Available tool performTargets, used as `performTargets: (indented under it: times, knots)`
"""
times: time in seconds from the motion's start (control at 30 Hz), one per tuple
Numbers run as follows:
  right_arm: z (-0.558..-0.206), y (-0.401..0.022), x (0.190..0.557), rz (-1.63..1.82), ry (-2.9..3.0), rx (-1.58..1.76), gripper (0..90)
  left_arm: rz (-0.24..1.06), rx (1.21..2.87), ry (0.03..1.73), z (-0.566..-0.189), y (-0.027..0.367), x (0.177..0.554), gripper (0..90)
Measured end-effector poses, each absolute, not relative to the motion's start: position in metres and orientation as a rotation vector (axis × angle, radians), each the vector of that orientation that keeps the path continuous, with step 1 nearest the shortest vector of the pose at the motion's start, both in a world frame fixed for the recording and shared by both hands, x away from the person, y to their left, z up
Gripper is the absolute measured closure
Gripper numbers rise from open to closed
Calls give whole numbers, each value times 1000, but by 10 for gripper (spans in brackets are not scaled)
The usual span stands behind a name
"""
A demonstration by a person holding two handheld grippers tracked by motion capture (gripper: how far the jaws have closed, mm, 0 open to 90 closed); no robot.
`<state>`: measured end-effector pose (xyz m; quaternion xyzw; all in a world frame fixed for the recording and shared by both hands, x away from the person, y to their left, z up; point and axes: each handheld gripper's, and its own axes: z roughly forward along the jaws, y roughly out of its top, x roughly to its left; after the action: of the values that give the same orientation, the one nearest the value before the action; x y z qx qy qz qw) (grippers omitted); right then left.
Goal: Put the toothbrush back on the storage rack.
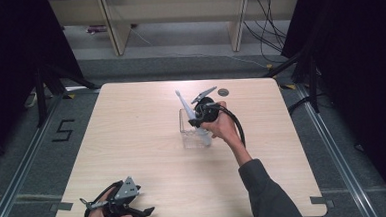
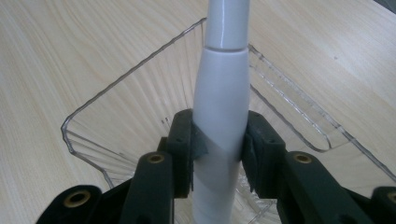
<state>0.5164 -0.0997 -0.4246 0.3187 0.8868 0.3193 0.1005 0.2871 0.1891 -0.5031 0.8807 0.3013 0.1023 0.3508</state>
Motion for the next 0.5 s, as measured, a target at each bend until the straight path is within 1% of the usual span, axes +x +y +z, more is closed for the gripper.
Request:
performTargets:
  times: [0.07, 0.3, 0.37, 0.5]
  knots:
    - [-425, -98, 519, 952, 2616, 895, 667, 264, 2280, 778, -503, 189, 287, 148]
    - [-425, -93, 519, 899, 2644, 970, 665, 261, 2279, 778, -503, 189, 287, 148]
    - [-427, -92, 523, 905, 2639, 886, 665, 260, 2279, 778, -503, 189, 287, 148]
    - [-426, -89, 521, 877, 2648, 932, 663, 262, 2279, 776, -503, 189, 287, 148]
